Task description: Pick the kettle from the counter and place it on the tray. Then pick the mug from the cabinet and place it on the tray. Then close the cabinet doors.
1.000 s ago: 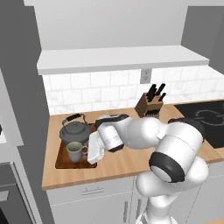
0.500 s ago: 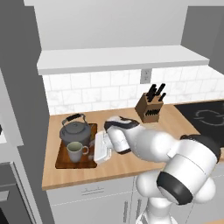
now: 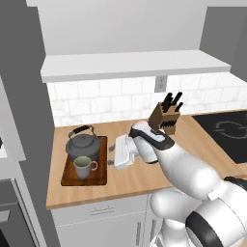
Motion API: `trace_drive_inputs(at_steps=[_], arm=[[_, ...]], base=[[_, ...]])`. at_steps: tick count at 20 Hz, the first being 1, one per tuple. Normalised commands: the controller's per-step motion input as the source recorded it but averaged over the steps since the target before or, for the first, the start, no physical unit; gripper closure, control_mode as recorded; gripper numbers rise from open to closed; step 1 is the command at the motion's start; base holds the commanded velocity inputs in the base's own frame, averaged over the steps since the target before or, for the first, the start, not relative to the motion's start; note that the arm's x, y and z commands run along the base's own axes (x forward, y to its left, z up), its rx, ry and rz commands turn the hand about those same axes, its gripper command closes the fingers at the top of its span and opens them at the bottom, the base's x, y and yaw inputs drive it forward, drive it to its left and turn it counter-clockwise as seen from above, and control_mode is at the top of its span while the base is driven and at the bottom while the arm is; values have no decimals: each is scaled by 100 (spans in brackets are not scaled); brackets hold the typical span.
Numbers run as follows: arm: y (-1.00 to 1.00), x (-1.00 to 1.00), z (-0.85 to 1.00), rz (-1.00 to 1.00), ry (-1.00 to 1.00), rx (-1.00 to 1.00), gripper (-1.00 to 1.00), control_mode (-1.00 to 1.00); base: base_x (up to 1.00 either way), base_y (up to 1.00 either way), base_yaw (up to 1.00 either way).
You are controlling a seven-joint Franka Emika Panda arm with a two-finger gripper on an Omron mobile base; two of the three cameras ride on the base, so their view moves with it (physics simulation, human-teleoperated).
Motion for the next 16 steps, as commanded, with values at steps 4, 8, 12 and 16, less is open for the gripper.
trace_drive_inputs(at_steps=[4, 8, 12, 16], arm=[[-24, -14, 39, -7, 18, 0, -100, -100], [-6, -14, 34, -15, 20, 0, -100, -100], [1, -20, 16, -20, 12, 1, -100, -100], [19, -31, 15, -25, 18, 0, -100, -100]], base=[[0, 0, 0], [0, 0, 0], [0, 0, 0], [0, 0, 0]])
